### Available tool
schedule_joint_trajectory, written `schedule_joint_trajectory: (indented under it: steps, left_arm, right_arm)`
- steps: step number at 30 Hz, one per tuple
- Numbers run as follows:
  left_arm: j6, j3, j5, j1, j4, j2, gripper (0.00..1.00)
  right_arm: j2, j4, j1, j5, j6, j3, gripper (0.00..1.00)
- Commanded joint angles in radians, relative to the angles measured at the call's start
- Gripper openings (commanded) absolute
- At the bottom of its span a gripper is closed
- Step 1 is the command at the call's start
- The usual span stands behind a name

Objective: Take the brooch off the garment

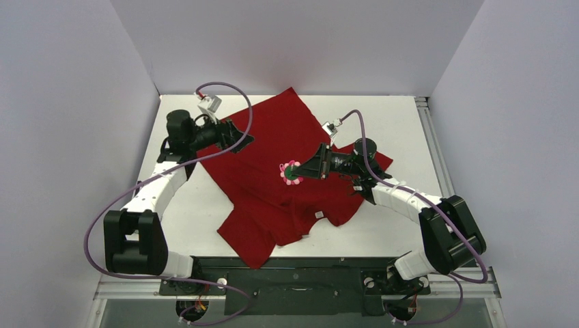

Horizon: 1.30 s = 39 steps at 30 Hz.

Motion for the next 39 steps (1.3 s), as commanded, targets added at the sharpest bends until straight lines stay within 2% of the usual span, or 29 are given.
schedule_joint_trajectory:
  steps: [1,3,5,8,11,12,13,14,15,16,17,19,21,26,33,39]
  left_arm:
    - [0.491,0.132,-0.246,-0.091,-0.422,-0.057,0.96]
    - [0.577,0.172,-0.299,-0.131,-0.504,-0.052,0.96]
    - [0.59,0.187,-0.23,-0.149,-0.559,-0.049,0.96]
    - [0.537,0.168,-0.05,-0.168,-0.535,-0.055,0.96]
    - [0.456,0.143,0.037,-0.223,-0.507,-0.051,0.96]
    - [0.425,0.118,0.101,-0.228,-0.45,-0.048,0.96]
    - [0.319,0.1,0.132,-0.232,-0.394,-0.045,0.96]
    - [0.255,0.053,0.193,-0.232,-0.253,-0.042,0.96]
    - [0.116,0.029,0.219,-0.235,-0.161,-0.04,0.96]
    - [0.05,-0.027,0.255,-0.237,0.036,-0.034,0.96]
    - [-0.1,-0.054,0.271,-0.242,0.142,-0.03,0.96]
    - [-0.272,-0.123,0.273,-0.249,0.49,-0.013,0.96]
    - [-0.333,-0.153,0.268,-0.266,0.582,-0.001,0.96]
    - [-0.289,-0.146,0.233,-0.318,0.547,0.021,0.96]
    - [-0.136,-0.102,0.18,-0.361,0.327,0.031,0.96]
    - [-0.155,-0.108,0.168,-0.373,0.342,0.033,0.98]
  right_arm:
    - [-0.012,0.025,-0.021,-0.027,-0.013,0.007,0.0]
    - [-0.012,0.013,-0.029,-0.026,-0.013,0.007,0.0]
    - [-0.008,0.013,-0.034,-0.023,-0.005,0.007,0.0]
    - [-0.001,0.028,-0.04,-0.018,0.012,0.007,0.0]
    - [0.005,0.053,-0.041,-0.013,0.038,0.003,0.0]
    - [0.007,0.062,-0.041,-0.011,0.043,0.002,0.0]
    - [0.01,0.064,-0.04,-0.009,0.049,0.002,0.0]
    - [0.011,0.07,-0.04,-0.008,0.05,0.001,0.0]
    - [0.012,0.072,-0.039,-0.007,0.051,0.001,0.0]
    - [0.011,0.073,-0.037,-0.006,0.051,-0.002,0.0]
    - [0.01,0.072,-0.036,-0.006,0.051,-0.002,0.0]
    - [0.009,0.07,-0.033,-0.003,0.049,-0.003,0.0]
    - [0.008,0.065,-0.033,-0.003,0.045,-0.002,0.0]
    - [0.013,0.06,-0.033,-0.002,0.042,-0.001,0.0]
    - [0.036,0.078,-0.035,0.001,0.064,0.0,0.0]
    - [0.044,0.097,-0.033,0.001,0.07,-0.007,0.0]
